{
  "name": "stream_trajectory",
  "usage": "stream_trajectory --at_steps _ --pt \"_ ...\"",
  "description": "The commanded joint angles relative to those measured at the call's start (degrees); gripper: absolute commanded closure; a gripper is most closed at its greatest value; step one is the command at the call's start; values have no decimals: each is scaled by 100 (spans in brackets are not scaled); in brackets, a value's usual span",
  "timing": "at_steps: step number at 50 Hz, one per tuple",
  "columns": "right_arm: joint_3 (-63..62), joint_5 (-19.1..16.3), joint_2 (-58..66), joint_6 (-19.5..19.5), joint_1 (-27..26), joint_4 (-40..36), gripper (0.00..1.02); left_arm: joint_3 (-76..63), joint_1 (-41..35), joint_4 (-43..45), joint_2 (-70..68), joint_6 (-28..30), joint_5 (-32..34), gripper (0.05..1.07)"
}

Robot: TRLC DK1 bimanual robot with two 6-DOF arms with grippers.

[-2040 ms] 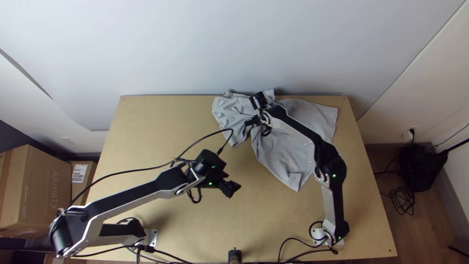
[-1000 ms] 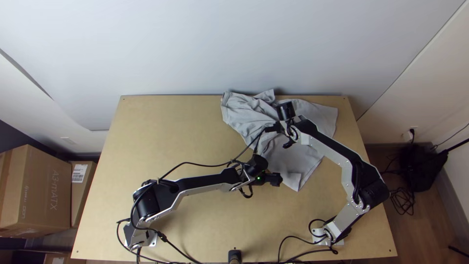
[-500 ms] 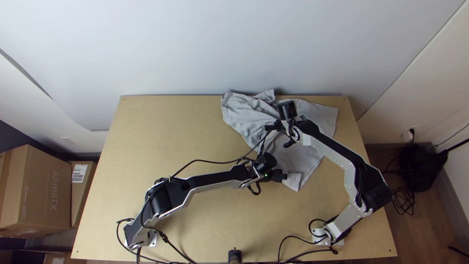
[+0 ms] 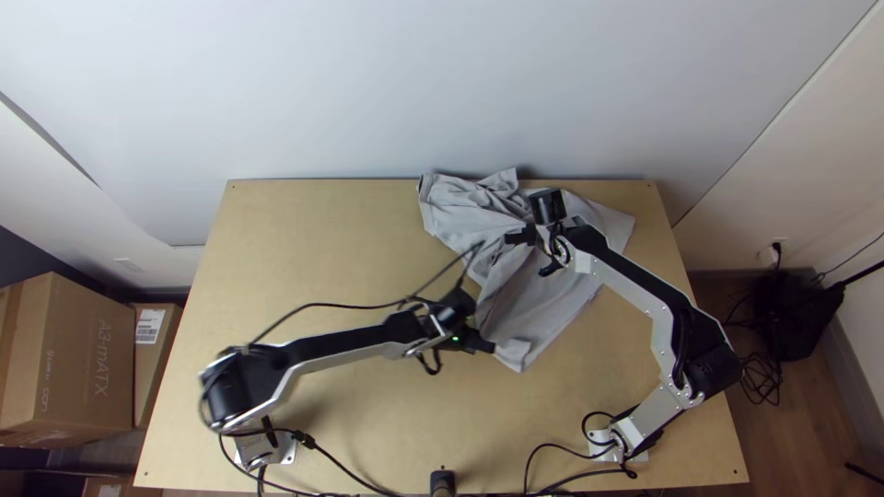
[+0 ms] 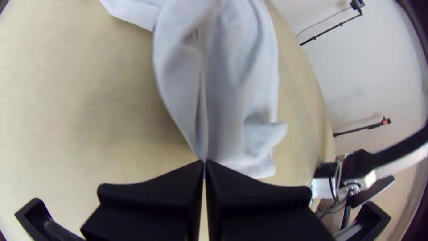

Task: Fold the t-shirt

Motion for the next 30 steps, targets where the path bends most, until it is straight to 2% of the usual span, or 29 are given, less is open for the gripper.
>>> stream_trajectory --at_steps 1,10,22,30 --pt "-2 53 -91 229 -54 21 100 -652 348 -288 -1009 452 208 105" --pt "-318 35 -363 704 69 -76 100 -1258 762 -1062 -2195 909 577 105" --pt "-1285 -9 -1313 800 886 -102 100 -1680 1219 -2037 -3356 1595 841 105" --pt "-1953 -281 -1805 844 974 -339 100 -1926 1553 -2354 -3760 1973 964 105"
